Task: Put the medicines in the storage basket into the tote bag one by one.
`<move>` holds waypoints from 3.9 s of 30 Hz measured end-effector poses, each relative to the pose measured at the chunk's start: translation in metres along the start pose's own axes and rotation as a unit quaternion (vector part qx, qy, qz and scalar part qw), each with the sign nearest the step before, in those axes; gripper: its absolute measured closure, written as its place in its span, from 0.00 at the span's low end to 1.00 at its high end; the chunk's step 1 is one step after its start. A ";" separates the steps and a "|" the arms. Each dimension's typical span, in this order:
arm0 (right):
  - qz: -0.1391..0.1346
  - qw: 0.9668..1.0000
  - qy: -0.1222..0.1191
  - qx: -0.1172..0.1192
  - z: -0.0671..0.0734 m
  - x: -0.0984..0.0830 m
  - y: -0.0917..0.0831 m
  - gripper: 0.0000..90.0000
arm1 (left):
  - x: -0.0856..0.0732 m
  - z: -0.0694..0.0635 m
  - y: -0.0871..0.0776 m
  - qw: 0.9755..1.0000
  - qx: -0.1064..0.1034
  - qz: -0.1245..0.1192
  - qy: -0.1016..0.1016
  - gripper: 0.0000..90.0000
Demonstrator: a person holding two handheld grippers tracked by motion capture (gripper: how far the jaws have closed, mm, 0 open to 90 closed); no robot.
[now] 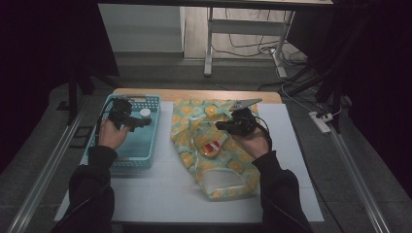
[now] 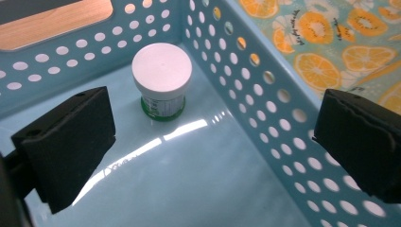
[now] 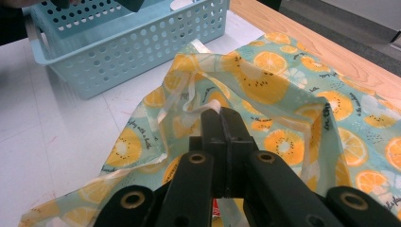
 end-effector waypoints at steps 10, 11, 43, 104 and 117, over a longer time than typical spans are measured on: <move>-0.001 1.000 0.000 0.000 0.000 0.000 -0.001 1.00 | 0.010 0.010 0.016 1.000 0.014 0.015 -0.003 0.00; -0.001 1.000 0.000 0.000 0.000 0.000 -0.001 1.00 | 0.011 0.011 0.018 1.000 0.019 0.019 -0.002 0.00; -0.002 1.000 -0.002 0.000 0.000 0.001 -0.001 1.00 | 0.029 0.026 0.043 0.999 0.016 0.048 -0.012 0.38; -0.009 1.000 -0.001 -0.005 0.000 0.002 -0.003 1.00 | 0.019 -0.045 -0.043 0.996 -0.044 0.038 0.069 0.56; -0.009 1.000 -0.001 -0.005 -0.001 0.002 -0.003 1.00 | 0.017 -0.086 -0.042 0.990 -0.085 0.035 0.111 0.56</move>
Point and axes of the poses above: each handheld gripper's, and its own axes: y roughly forward along the jaws, x roughly out of its top, z roughly to its left, the point moved 5 cm from there along y, roughly forward along the jaws, and after that the axes turned 8 degrees about z, right-handed, at the moved point
